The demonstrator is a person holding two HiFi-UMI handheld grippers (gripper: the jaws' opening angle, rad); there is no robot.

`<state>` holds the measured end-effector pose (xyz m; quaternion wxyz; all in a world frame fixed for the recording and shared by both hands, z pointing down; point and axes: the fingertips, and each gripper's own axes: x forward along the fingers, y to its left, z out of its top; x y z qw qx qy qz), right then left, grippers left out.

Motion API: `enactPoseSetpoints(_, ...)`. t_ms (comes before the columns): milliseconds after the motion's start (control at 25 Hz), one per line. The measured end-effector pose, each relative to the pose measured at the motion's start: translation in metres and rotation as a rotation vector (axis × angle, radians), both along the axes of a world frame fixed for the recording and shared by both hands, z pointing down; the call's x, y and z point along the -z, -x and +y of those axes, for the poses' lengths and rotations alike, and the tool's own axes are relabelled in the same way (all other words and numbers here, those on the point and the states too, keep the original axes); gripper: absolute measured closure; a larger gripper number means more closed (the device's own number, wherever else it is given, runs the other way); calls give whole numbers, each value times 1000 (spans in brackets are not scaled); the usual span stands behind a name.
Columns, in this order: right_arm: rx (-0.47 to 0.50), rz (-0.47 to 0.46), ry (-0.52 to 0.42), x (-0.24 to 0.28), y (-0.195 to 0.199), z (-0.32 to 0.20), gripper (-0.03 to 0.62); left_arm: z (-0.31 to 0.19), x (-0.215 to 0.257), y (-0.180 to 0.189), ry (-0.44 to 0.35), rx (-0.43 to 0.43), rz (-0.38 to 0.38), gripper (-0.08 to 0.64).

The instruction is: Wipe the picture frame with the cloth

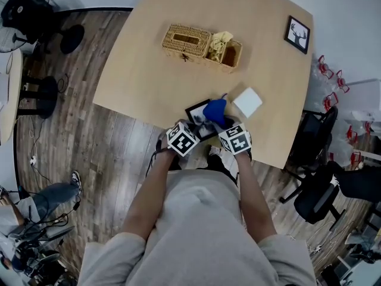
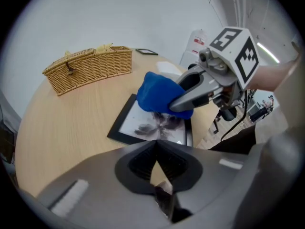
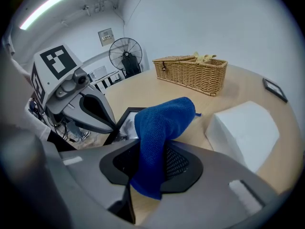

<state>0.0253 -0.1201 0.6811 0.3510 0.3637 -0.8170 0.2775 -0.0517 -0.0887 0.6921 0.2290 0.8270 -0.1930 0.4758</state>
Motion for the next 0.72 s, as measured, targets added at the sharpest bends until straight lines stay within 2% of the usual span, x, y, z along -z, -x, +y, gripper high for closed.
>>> enactPoseSetpoints(360,41,8,4,-1,-8,21,486,-1,1,-2,15,2,13,506)
enactPoseSetpoints(720,57,36,-30,0,-11,32,486,0,1,-1,22,-2,8,506)
